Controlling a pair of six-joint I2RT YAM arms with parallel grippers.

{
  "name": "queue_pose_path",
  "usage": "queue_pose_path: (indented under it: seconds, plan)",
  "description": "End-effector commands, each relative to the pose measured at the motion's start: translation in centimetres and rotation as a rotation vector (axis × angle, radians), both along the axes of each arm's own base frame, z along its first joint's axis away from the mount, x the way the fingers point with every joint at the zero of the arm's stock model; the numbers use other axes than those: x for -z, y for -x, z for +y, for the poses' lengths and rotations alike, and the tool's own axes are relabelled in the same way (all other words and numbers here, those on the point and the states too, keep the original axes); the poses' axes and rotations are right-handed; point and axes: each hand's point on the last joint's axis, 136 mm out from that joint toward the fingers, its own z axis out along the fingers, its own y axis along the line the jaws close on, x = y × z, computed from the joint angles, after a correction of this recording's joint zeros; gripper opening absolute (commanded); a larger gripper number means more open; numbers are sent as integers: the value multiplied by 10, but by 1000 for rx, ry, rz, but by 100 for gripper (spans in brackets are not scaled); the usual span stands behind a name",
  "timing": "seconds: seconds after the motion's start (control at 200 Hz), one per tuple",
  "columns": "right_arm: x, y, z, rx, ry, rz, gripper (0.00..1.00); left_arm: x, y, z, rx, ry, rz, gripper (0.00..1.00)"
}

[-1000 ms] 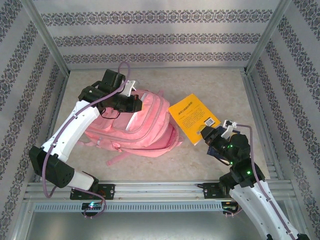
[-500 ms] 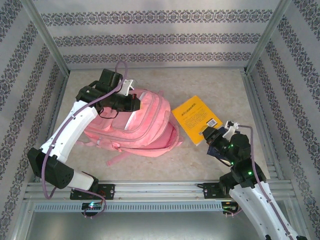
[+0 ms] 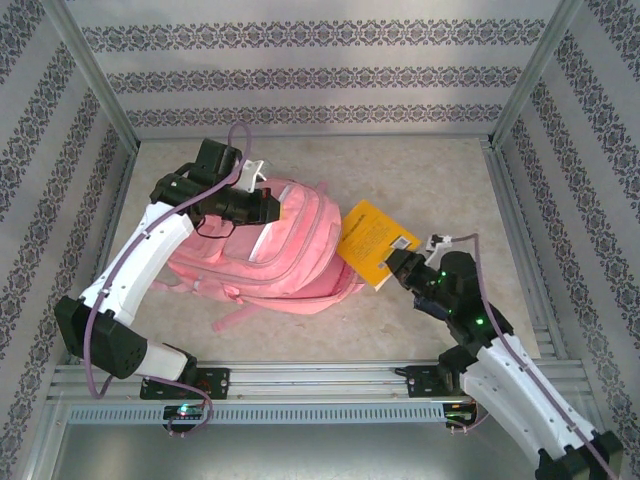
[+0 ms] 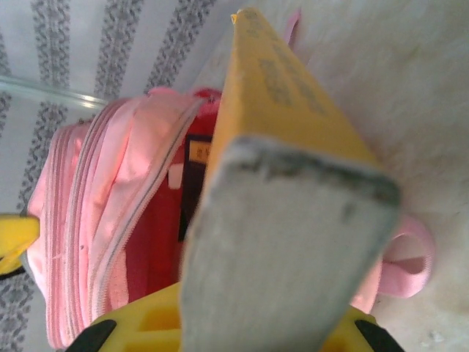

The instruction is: Pack the student bag

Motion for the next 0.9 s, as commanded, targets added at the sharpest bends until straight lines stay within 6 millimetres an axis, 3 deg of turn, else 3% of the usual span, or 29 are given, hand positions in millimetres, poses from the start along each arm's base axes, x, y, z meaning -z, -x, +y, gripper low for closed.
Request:
queue_pose_path:
  seconds: [0.0,0.09,0.2,0.315,0.39,0.47,0.55,0.719,0.899]
  plan:
    - [-72,0,31,-104,-156,-217,0,-15,1,-8,20,75,-51,0]
    - [-84,0,42,-130,-228,-225,0,5,4,-11,28,24,-20,5]
    - [-93,-2,44,-127,-279,-224,0,23,7,-3,12,-125,-19,30]
    - [-99,-1,43,-121,-301,-230,0,3,5,14,-35,-263,-120,44]
    - [-101,-1,44,-124,-310,-230,0,-13,9,17,-40,-335,-181,49]
    - [-101,0,45,-130,-318,-227,0,-26,18,2,7,-373,-227,51]
    - [-100,-2,46,-128,-323,-226,0,-23,29,-25,80,-387,-235,54]
    - [-102,-2,48,-132,-330,-228,0,7,38,-68,170,-474,-232,57]
    - [-105,1,47,-133,-338,-233,0,26,27,-82,141,-552,-257,58]
